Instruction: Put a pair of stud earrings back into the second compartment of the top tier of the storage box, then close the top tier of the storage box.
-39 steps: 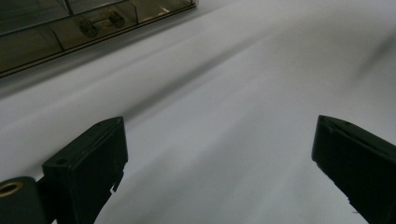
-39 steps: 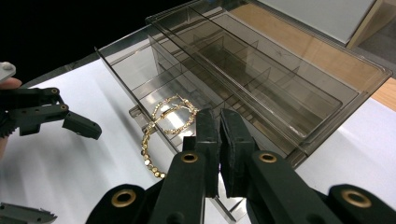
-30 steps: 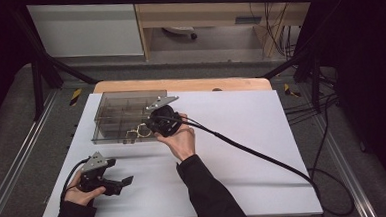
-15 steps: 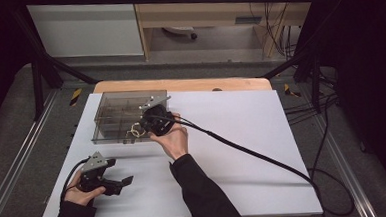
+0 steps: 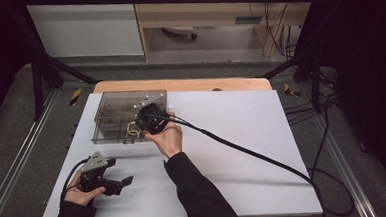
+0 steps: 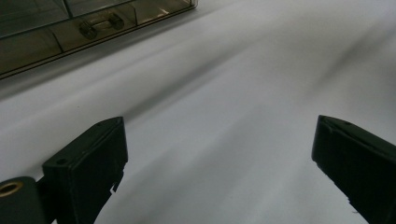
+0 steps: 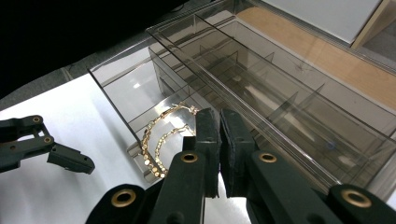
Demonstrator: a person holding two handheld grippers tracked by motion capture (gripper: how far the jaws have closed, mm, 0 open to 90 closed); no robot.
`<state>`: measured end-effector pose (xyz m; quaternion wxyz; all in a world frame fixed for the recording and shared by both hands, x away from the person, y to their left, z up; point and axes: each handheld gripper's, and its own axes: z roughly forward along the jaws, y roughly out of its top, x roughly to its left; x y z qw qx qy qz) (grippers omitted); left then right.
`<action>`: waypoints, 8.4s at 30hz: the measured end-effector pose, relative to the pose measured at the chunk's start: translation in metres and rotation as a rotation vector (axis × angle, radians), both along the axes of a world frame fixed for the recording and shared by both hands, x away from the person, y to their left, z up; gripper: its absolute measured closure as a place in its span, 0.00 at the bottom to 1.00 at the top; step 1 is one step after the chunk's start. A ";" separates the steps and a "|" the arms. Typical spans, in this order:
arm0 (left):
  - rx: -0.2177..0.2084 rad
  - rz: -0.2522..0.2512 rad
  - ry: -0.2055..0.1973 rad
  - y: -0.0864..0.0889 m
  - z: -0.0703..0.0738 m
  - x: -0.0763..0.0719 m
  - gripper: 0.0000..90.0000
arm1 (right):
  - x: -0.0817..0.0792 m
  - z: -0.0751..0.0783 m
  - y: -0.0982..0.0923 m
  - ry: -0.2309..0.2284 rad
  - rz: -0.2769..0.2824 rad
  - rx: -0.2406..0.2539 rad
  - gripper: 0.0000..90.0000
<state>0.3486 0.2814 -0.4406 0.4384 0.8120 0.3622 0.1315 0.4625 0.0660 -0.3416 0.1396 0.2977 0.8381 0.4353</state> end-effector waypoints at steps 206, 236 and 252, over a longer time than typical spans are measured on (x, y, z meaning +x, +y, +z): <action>0.058 0.109 -0.015 0.011 0.031 0.019 0.45 | -0.101 -0.103 -0.333 0.104 -0.187 0.124 0.01; 0.089 0.170 -0.071 0.007 0.039 0.036 0.95 | -0.102 -0.104 -0.335 0.103 -0.191 0.128 0.01; 0.083 0.170 -0.080 0.002 0.040 0.043 0.99 | -0.102 -0.104 -0.335 0.105 -0.190 0.127 0.01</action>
